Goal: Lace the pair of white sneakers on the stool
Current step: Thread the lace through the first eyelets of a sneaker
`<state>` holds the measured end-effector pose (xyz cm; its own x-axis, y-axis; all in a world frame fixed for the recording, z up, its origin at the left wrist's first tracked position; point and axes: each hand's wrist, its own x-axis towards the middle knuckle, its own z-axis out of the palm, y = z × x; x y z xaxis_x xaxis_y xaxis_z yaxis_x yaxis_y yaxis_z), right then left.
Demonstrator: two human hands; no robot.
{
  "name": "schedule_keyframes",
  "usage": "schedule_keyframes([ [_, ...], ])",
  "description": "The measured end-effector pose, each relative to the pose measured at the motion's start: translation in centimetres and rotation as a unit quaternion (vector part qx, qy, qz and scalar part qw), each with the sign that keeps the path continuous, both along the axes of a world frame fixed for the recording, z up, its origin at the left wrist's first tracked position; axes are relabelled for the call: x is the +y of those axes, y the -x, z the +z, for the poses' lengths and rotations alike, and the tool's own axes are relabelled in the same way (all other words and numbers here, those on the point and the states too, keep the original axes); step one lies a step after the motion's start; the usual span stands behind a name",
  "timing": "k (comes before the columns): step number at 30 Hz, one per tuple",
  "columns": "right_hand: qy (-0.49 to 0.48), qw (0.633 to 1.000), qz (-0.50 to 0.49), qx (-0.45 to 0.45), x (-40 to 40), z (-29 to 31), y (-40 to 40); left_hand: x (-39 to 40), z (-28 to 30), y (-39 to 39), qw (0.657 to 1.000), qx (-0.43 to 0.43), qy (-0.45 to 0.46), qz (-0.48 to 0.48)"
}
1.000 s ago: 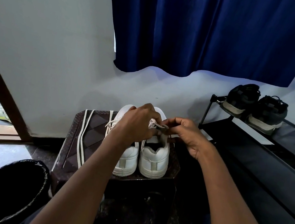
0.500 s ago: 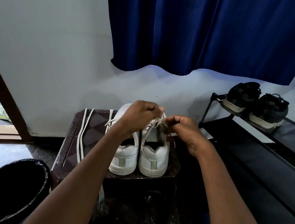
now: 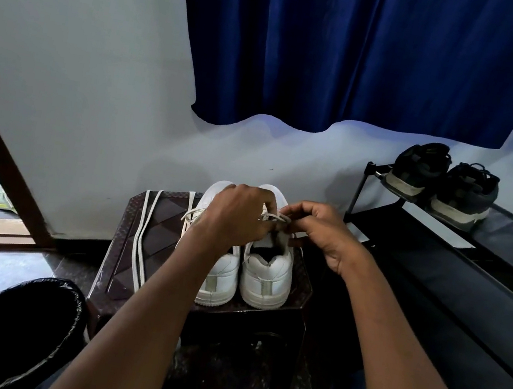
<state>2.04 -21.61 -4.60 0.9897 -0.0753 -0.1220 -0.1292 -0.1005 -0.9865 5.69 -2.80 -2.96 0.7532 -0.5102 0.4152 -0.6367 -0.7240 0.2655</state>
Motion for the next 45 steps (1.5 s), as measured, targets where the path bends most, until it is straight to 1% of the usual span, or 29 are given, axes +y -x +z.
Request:
schedule_keyframes([
  [2,-0.002,1.000,0.004,-0.003,0.0,0.0,0.0,0.0,0.2,0.0,0.999,-0.039,0.008,-0.006],
  [4,-0.007,1.000,0.004,-0.006,0.1,0.0,0.0,0.0,0.1,-0.2,0.998,-0.041,0.045,-0.023],
  [6,-0.007,1.000,-0.001,-0.005,0.1,0.0,0.0,-0.4,0.3,0.0,0.990,-0.011,0.136,-0.025],
  [7,-0.006,1.000,-0.002,-0.004,0.0,-0.1,-0.1,-0.7,0.6,0.2,0.976,0.032,0.213,-0.030],
  [8,-0.006,1.000,-0.001,-0.003,0.0,-0.1,-0.1,-0.9,1.1,0.4,0.943,0.104,0.313,-0.042],
  [9,-0.007,1.000,0.003,-0.001,0.0,-0.1,-0.2,-1.1,1.6,0.7,0.891,0.182,0.410,-0.068],
  [10,-0.007,1.000,0.007,-0.001,0.0,-0.1,-0.2,-1.2,2.2,1.0,0.840,0.238,0.480,-0.090],
  [11,-0.006,1.000,0.010,-0.002,0.0,-0.1,-0.2,-1.1,2.5,1.1,0.815,0.260,0.510,-0.092],
  [12,-0.002,1.000,0.011,-0.002,0.0,0.0,-0.2,-0.9,2.6,0.9,0.833,0.244,0.492,-0.068],
  [13,0.000,1.000,0.009,-0.002,0.0,0.0,-0.2,-0.5,2.3,0.5,0.882,0.197,0.426,-0.034],
  [14,0.001,1.000,0.005,-0.001,0.0,0.0,-0.2,0.0,1.8,0.2,0.934,0.144,0.327,-0.008],
  [15,-0.001,1.000,0.000,-0.001,0.1,0.0,-0.2,0.3,1.2,-0.1,0.970,0.094,0.223,0.003],
  [17,-0.008,1.000,-0.002,0.000,0.1,-0.2,-0.1,0.5,0.2,-0.2,0.998,0.008,0.062,-0.010],
  [19,-0.007,1.000,0.003,-0.002,0.1,-0.2,0.0,0.2,0.1,-0.1,0.999,-0.038,-0.020,0.014],
  [21,-0.006,1.000,0.002,-0.004,0.1,-0.2,0.0,0.0,0.0,-0.3,0.998,-0.052,-0.013,0.021],
  [22,-0.007,1.000,-0.001,-0.004,0.0,-0.2,-0.1,-0.1,0.1,-0.2,0.999,-0.041,0.033,0.009],
  [24,-0.008,1.000,-0.003,-0.003,-0.1,-0.2,-0.2,-0.7,0.3,-0.2,0.981,0.020,0.190,-0.013],
  [25,-0.007,1.000,0.001,-0.004,-0.1,-0.2,-0.2,-1.0,0.6,-0.1,0.952,0.081,0.292,-0.027],
  [26,-0.005,1.000,0.006,-0.005,-0.1,-0.1,-0.2,-1.2,1.1,0.2,0.909,0.152,0.387,-0.038],
  [27,-0.002,1.000,0.011,-0.007,-0.1,-0.1,-0.2,-1.5,1.5,0.4,0.875,0.199,0.440,-0.033],
  [28,0.002,1.000,0.011,-0.008,0.0,-0.1,-0.1,-1.5,1.8,0.6,0.865,0.222,0.449,-0.031],
  [29,0.004,1.000,0.009,-0.007,0.0,-0.1,-0.1,-1.3,2.0,0.7,0.890,0.214,0.402,-0.017],
  [31,0.005,1.000,0.005,-0.008,0.0,0.0,0.0,-0.7,1.4,0.6,0.969,0.131,0.207,0.023],
  [32,0.004,1.000,0.006,-0.013,0.0,0.0,0.1,-0.4,0.7,0.5,0.984,0.096,0.144,0.043],
  [33,0.007,1.000,0.007,-0.023,0.0,0.1,0.2,-0.1,0.2,0.3,0.987,0.080,0.126,0.051],
  [36,0.051,0.996,0.011,-0.073,0.4,0.2,0.5,-0.2,0.0,-0.1,0.970,0.057,0.203,0.121],
  [39,0.152,0.979,0.013,-0.138,0.8,-0.1,0.3,0.5,0.7,-0.3,0.946,0.021,0.246,0.211],
  [43,0.242,0.955,0.008,-0.171,0.9,-0.5,-0.3,1.1,0.7,-0.3,0.940,-0.067,0.201,0.269],
  [45,0.261,0.949,0.008,-0.177,1.0,-0.6,-0.4,1.4,0.6,-0.6,0.954,-0.084,0.172,0.232],
])
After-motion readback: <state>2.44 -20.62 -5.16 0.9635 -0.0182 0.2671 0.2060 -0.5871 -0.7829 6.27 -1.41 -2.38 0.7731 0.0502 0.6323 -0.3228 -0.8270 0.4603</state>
